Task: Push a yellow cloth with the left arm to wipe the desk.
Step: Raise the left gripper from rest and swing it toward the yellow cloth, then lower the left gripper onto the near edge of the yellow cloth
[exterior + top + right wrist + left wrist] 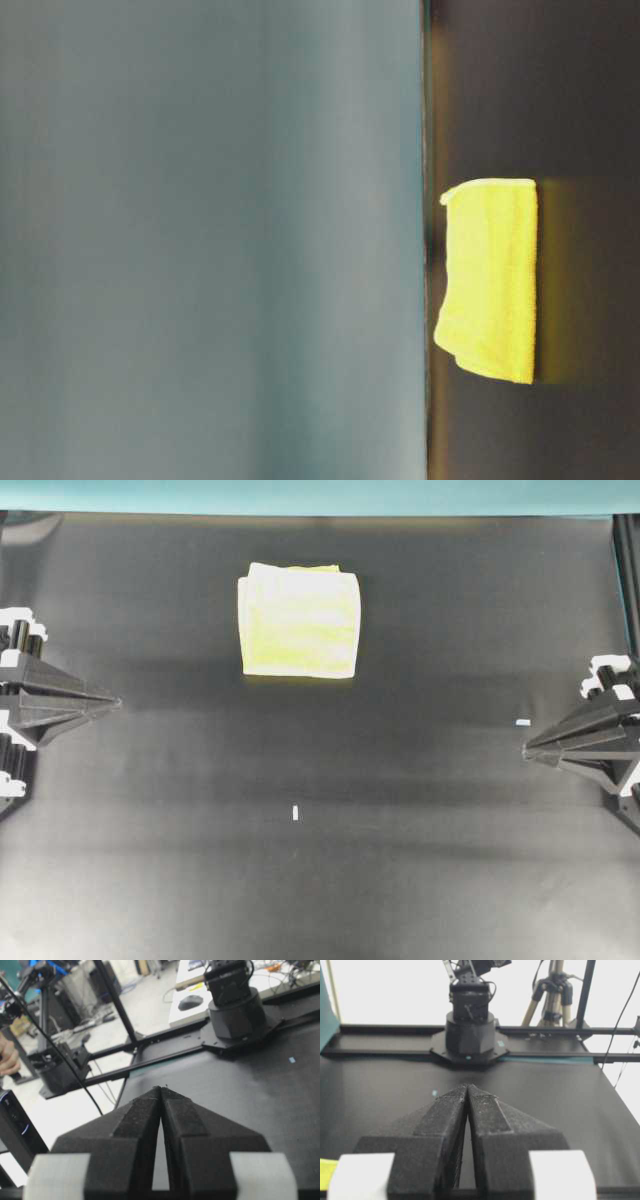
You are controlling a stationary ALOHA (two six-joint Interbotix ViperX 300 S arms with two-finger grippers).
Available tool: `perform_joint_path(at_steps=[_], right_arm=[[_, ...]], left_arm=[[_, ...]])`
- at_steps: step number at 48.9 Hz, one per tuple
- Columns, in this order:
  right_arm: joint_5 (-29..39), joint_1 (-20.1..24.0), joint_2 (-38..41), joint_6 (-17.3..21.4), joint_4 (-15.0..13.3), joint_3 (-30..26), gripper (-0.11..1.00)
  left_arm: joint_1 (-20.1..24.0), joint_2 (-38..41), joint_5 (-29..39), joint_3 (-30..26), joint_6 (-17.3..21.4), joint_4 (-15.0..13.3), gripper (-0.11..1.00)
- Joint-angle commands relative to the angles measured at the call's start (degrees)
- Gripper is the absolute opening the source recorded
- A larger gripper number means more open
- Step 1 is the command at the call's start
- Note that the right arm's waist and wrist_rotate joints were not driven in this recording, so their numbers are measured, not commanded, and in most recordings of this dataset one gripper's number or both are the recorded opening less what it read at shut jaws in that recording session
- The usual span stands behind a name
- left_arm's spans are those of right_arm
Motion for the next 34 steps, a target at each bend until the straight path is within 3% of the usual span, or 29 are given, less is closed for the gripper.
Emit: perform_joint_path(at_steps=[1, 4, 7, 11, 29, 34], right_arm=[[-0.2, 0.0, 0.8, 0.0, 0.0, -0.5, 0.03], [0.9, -0.1, 0.9, 0.0, 0.0, -0.3, 0.03], [3.2, -0.1, 1.1, 0.0, 0.0, -0.2, 0.00], [5.0, 0.0, 1.1, -0.1, 0.0, -0.2, 0.00], [8.0, 0.0, 1.1, -0.1, 0.0, 0.0, 0.00], [8.2, 0.0, 1.1, 0.0, 0.0, 0.0, 0.00]], left_arm=[[0.1, 1.7, 1.8, -0.5, 0.1, 2.4, 0.06], [0.7, 3.2, 3.2, -0.9, 0.1, 2.4, 0.07], [1.7, 5.6, 3.5, -1.1, -0.1, 2.4, 0.00], [3.1, 8.5, 3.1, -1.4, -0.1, 2.4, 0.00], [9.0, 24.4, -4.7, -5.6, -0.6, 2.4, 0.01], [11.5, 31.3, -6.0, -8.4, -1.0, 2.4, 0.13]])
